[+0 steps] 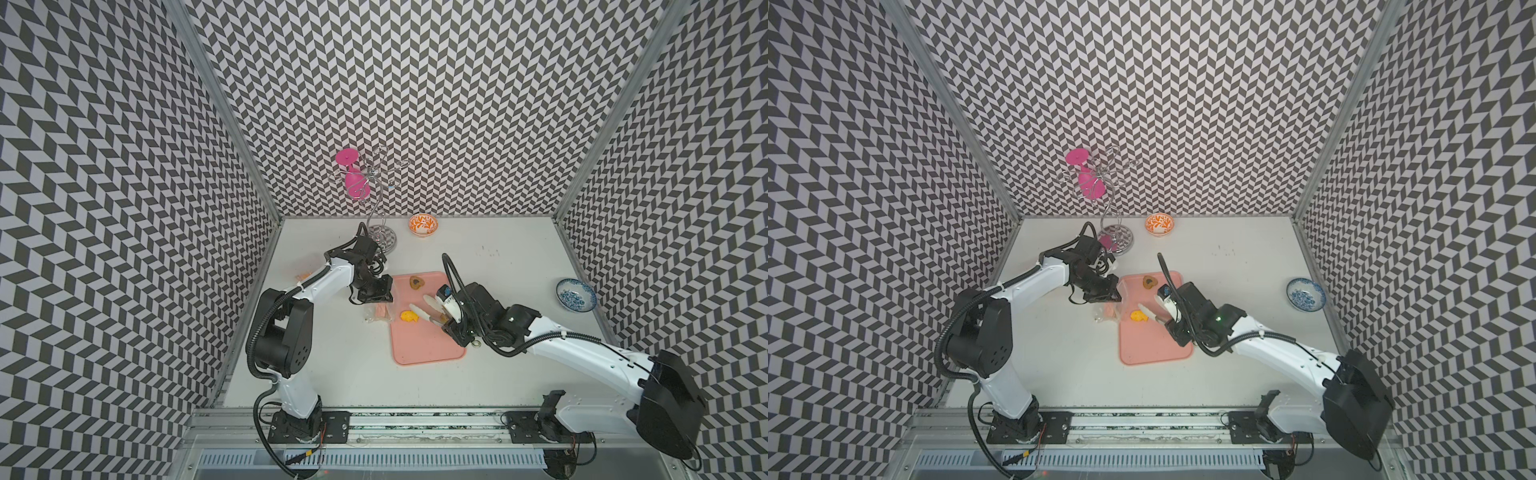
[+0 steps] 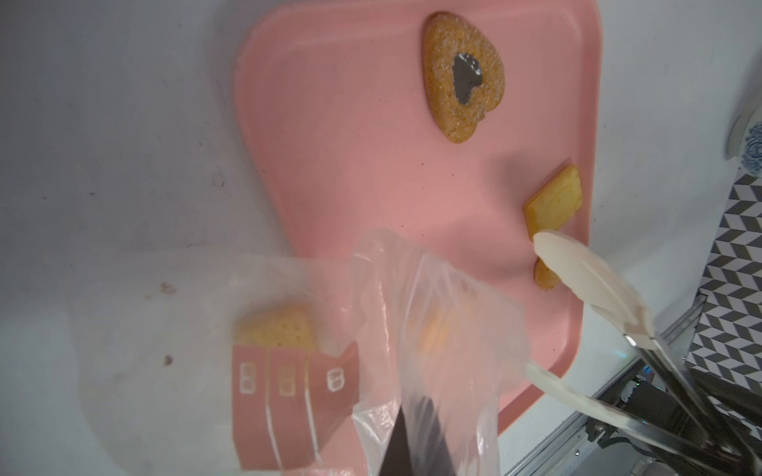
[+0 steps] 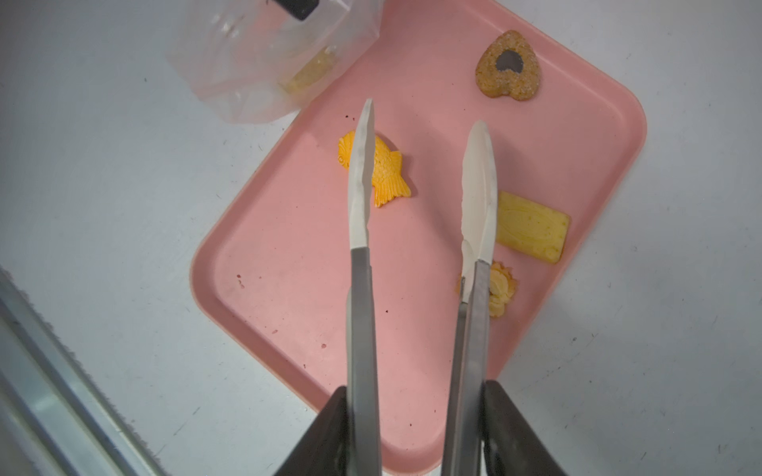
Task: Put the cookies into a resealable bag to prevent moisture
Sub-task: Pick up the cookie from the tray.
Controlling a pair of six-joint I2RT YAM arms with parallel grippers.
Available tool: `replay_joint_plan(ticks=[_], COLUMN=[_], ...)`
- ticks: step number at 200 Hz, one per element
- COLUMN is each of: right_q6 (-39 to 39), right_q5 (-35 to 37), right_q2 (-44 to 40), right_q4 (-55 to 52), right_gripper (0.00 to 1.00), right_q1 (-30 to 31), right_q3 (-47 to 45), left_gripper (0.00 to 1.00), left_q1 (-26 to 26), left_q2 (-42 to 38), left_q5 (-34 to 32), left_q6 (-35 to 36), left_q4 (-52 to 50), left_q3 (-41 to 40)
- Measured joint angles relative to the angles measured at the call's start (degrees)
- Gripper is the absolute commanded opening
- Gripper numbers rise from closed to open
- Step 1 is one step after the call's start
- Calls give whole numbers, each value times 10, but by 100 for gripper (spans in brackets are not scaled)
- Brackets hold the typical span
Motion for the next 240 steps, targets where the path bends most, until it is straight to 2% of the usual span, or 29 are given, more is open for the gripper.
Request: replay_joint_plan(ticks=[30, 75, 105, 176, 213, 240], right_q6=[-75, -170, -211, -260, -265, -269], right_q5=[24, 4, -1, -19, -34, -45], right_q2=[-1, -41, -35, 27, 50, 56], right_q4=[45, 84, 108, 157, 168, 168], right_gripper=[52, 54, 54, 50, 47, 44], right_q1=[8, 7, 7, 0, -12, -19], right_q3=[-43, -94, -101, -101, -94, -86], left_gripper=[1, 6, 11, 20, 21, 16], left_q1=[10, 12, 12, 11, 11, 11], left_q2=[0, 0, 0, -2, -6, -10], left_q5=[11, 8, -10, -63, -69, -70], left_q6=[7, 9, 9, 8, 7, 7], left_q4=[2, 2, -4, -30, -41, -45], left_q3=[0, 0, 0, 11, 32, 38])
